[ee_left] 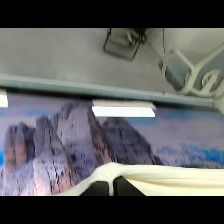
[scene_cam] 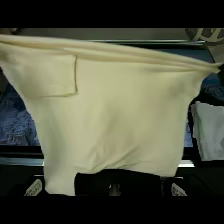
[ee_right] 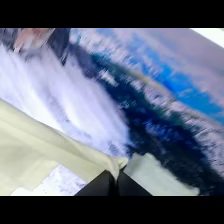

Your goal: Fold the shirts.

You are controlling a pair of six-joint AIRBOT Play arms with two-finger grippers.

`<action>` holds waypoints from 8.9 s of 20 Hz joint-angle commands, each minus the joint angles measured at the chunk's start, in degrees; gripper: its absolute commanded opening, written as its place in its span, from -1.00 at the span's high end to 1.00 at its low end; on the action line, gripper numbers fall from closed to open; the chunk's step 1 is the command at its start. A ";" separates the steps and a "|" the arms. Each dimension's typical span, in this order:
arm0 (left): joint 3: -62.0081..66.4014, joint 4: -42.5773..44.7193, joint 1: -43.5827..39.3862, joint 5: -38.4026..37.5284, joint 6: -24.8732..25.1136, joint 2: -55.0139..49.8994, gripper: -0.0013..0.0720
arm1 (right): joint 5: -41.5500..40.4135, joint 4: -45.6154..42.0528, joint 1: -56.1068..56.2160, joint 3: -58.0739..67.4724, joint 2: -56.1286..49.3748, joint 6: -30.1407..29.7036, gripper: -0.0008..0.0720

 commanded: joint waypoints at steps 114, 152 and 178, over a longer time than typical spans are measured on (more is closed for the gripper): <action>-4.61 7.02 -12.09 9.66 2.93 -39.30 -0.36 | -31.34 31.36 -7.56 -14.34 -38.51 6.91 -0.83; 3.67 -27.54 -44.22 26.53 3.32 -56.26 0.89 | -19.74 40.83 7.26 -14.34 -9.68 7.67 0.95; -0.72 0.28 -8.22 16.55 -2.01 -12.04 0.88 | -14.60 28.87 14.71 -16.20 -34.99 13.57 -0.74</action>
